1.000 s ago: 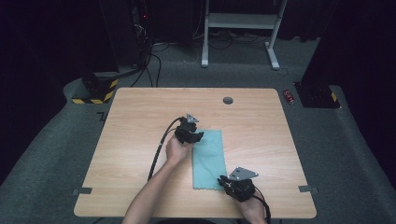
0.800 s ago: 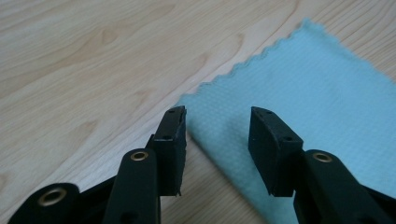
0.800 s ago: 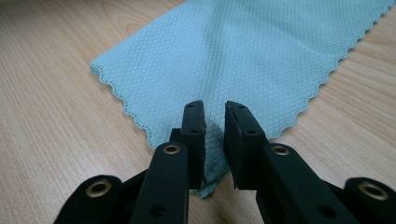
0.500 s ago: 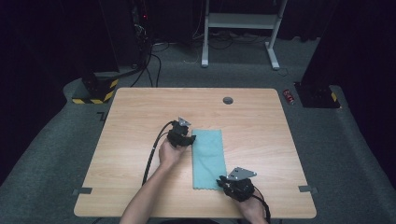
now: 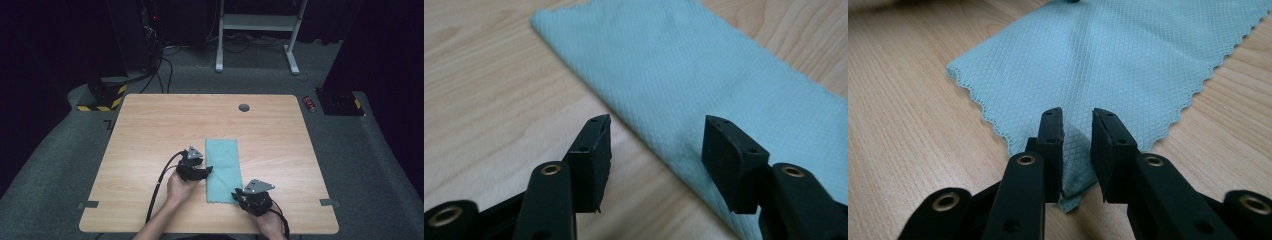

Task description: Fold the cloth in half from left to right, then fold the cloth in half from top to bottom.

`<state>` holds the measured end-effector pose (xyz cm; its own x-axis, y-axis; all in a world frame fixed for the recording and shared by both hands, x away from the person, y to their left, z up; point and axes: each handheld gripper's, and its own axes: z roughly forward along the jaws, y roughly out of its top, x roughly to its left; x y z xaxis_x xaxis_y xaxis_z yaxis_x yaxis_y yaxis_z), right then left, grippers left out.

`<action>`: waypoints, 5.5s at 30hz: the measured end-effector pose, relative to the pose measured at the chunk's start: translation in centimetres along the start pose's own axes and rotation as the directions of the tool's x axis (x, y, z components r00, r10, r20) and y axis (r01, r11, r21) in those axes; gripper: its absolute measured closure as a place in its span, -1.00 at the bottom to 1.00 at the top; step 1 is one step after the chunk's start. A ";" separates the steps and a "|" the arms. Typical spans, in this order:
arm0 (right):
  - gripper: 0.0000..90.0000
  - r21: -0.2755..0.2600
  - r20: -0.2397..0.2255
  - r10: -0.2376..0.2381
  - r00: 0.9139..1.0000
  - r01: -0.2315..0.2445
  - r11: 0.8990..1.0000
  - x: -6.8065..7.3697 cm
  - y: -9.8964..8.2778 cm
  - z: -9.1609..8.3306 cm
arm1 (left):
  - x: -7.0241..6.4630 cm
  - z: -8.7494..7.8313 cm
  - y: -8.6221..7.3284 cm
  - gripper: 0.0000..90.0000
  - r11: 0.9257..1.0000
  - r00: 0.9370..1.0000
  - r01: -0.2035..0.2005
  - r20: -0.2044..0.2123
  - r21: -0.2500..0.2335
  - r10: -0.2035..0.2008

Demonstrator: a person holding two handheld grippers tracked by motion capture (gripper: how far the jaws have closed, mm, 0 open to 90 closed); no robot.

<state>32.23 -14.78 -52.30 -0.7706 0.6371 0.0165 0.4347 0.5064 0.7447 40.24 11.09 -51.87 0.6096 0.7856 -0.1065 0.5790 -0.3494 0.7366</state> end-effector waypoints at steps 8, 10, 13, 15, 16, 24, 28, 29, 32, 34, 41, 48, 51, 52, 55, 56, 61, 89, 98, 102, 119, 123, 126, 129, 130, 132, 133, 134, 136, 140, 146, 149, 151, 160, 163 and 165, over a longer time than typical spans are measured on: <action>0.61 0.006 -0.007 -0.002 1.000 0.002 1.000 0.0 0.1 0.0 | -1.0 -1.3 -1.7 0.00 1.000 0.999 -0.029 -0.045 0.000 0.029; 0.59 0.009 -0.008 -0.002 1.000 0.002 1.000 0.0 0.1 0.0 | -1.1 -1.4 -1.8 0.00 0.999 0.997 -0.048 -0.055 0.005 0.049; 0.56 0.008 -0.012 -0.008 1.000 0.008 1.000 0.0 0.2 0.1 | -1.0 -1.6 -2.2 -0.01 0.999 0.998 -0.034 -0.052 -0.011 0.034; 0.54 0.016 -0.013 -0.007 1.000 0.007 1.000 0.0 0.2 0.1 | -1.0 -1.8 -2.4 -0.01 1.000 0.999 -0.022 -0.050 -0.018 0.021; 0.52 0.017 -0.013 -0.011 1.000 0.011 1.000 0.1 0.3 0.0 | -1.0 -1.8 -2.5 -0.01 0.999 0.999 -0.021 -0.049 -0.024 0.020; 0.40 -0.036 -0.028 0.032 0.999 -0.033 0.999 -0.7 0.3 -0.4 | -0.8 -2.5 -3.3 -0.02 0.999 0.999 -0.007 -0.041 -0.042 0.006; 0.35 -0.030 -0.016 0.047 0.999 -0.047 0.998 -1.5 0.2 -0.4 | -0.4 -2.9 -3.7 -0.04 0.998 0.999 0.022 -0.035 -0.054 -0.024; 0.35 -0.031 -0.018 0.054 0.998 -0.055 0.998 -1.8 0.2 -0.4 | -0.3 -3.0 -3.7 -0.04 0.998 0.999 0.030 -0.030 -0.058 -0.032; 0.34 -0.032 -0.008 0.064 0.998 -0.064 0.997 -2.4 0.4 -0.6 | -0.2 -3.1 -3.8 -0.04 0.997 0.999 0.041 -0.022 -0.059 -0.042; 0.34 -0.041 0.001 0.070 0.998 -0.069 0.997 -2.8 0.5 -0.8 | -0.3 -3.2 -3.8 -0.05 0.998 0.999 0.038 -0.014 -0.058 -0.039; 0.37 -0.049 0.004 0.083 0.997 -0.083 0.995 -3.9 1.0 -0.7 | -0.9 -4.1 -3.1 -0.05 0.995 1.000 0.012 0.025 -0.098 -0.010; 0.46 -0.055 0.009 0.104 0.995 -0.103 0.993 -5.8 2.9 -0.6 | 0.0 -3.2 -1.0 -0.05 0.995 0.999 0.035 0.017 -0.089 -0.033; 0.47 -0.058 0.009 0.121 0.993 -0.120 0.991 -6.7 3.9 -0.3 | 0.9 -2.5 0.2 -0.06 0.996 0.998 0.054 0.017 -0.068 -0.053; 0.46 -0.063 0.014 0.125 0.992 -0.124 0.990 -7.0 4.2 -0.1 | 1.1 -2.3 0.6 -0.06 0.996 0.998 0.058 0.015 -0.063 -0.058; 0.45 -0.057 0.005 0.151 0.989 -0.150 0.987 -7.9 5.0 0.5 | 1.7 -1.7 1.9 -0.09 0.997 0.998 0.060 0.016 -0.055 -0.059; 0.44 -0.055 0.001 0.156 0.988 -0.155 0.986 -8.2 5.2 0.7 | 1.8 -1.5 2.2 -0.10 0.996 0.997 0.070 0.020 -0.054 -0.069; 0.41 -0.024 -0.004 0.164 0.986 -0.164 0.986 -9.3 6.3 1.4 | 2.2 -0.5 3.9 -0.17 0.997 0.998 0.069 0.011 -0.039 -0.068; 0.40 0.023 0.055 0.280 0.958 -0.281 0.959 -14.1 9.8 5.9 | 5.7 5.0 7.1 -0.14 0.988 0.986 0.154 -0.073 0.019 -0.153; 0.38 0.046 0.094 0.322 0.942 -0.327 0.944 -14.8 10.5 8.2 | 6.3 5.8 6.8 -0.08 0.982 0.979 0.188 -0.088 0.016 -0.186; 0.37 0.053 0.111 0.349 0.931 -0.356 0.933 -15.0 10.2 9.0 | 6.3 5.9 6.8 -0.02 0.984 0.980 0.179 -0.094 0.013 -0.177; 0.86 0.080 0.127 0.295 0.947 -0.306 0.949 -14.6 11.2 10.6 | 5.7 6.3 7.2 0.64 0.991 0.989 0.124 -0.087 0.048 -0.119; 0.97 0.083 0.126 0.287 0.950 -0.298 0.951 -14.6 11.2 10.5 | 6.4 6.2 7.1 0.89 0.987 0.987 0.154 -0.062 0.049 -0.151; 0.99 0.081 0.122 0.286 0.950 -0.297 0.952 -14.6 11.1 10.5 | 6.6 6.2 7.1 0.97 0.986 0.986 0.160 -0.047 0.056 -0.157; 1.00 0.077 0.124 0.277 0.953 -0.287 0.955 -14.6 11.1 10.4 | 6.6 6.2 7.0 0.99 0.988 0.989 0.145 -0.046 0.051 -0.143; 1.00 0.069 0.122 0.272 0.955 -0.281 0.957 -14.7 11.1 10.3 | 6.6 6.1 7.0 0.99 0.988 0.989 0.143 -0.044 0.048 -0.141; 1.00 0.060 0.117 0.278 0.953 -0.286 0.956 -14.8 11.1 9.9 | 6.7 6.1 7.0 1.00 0.989 0.989 0.143 -0.043 0.046 -0.141; 1.00 0.050 0.117 0.272 0.955 -0.279 0.959 -14.9 11.1 9.8 | 6.7 6.1 7.0 1.00 0.989 0.989 0.144 -0.041 0.044 -0.142; 1.00 0.045 0.114 0.273 0.955 -0.279 0.959 -14.9 11.1 9.6 | 6.6 6.1 7.0 1.00 0.988 0.989 0.147 -0.037 0.039 -0.146; 1.00 0.035 0.107 0.270 0.957 -0.275 0.961 -15.0 11.1 9.2 | 6.7 6.0 7.0 1.00 0.990 0.990 0.140 -0.034 0.034 -0.139; 1.00 0.027 0.106 0.264 0.959 -0.269 0.963 -15.0 11.2 9.1 | 6.7 5.7 7.2 1.00 0.990 0.990 0.138 -0.024 0.020 -0.137; 1.00 0.012 0.101 0.263 0.960 -0.265 0.964 -14.9 11.4 8.6 | 6.7 4.8 7.6 1.00 0.991 0.991 0.132 -0.002 -0.013 -0.132; 1.00 -0.006 0.102 0.257 0.961 -0.257 0.966 -14.8 11.7 8.0 | 6.7 4.2 8.2 1.00 0.991 0.992 0.126 0.005 -0.035 -0.126; 1.00 -0.017 0.101 0.254 0.962 -0.253 0.967 -14.9 11.9 7.7 | 6.9 3.8 8.4 1.00 0.988 0.990 0.142 0.022 -0.053 -0.141; 1.00 -0.063 0.098 0.280 0.955 -0.274 0.960 -15.5 12.3 6.7 | 7.2 3.2 10.1 1.00 0.987 0.990 0.139 0.045 -0.086 -0.135; 1.00 -0.061 0.097 0.289 0.952 -0.284 0.957 -15.8 12.5 6.5 | 7.2 3.1 10.8 1.00 0.987 0.991 0.129 0.046 -0.095 -0.125; 1.00 -0.069 0.106 0.288 0.952 -0.281 0.957 -16.1 13.0 6.2 | 7.3 3.0 11.1 1.00 0.985 0.990 0.139 0.054 -0.106 -0.134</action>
<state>53.18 -14.81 -46.99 -0.5594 0.8134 0.1595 0.6008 0.2653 0.7541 52.80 11.40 -46.47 0.5546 0.7968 -0.2400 0.5977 -0.1808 0.7811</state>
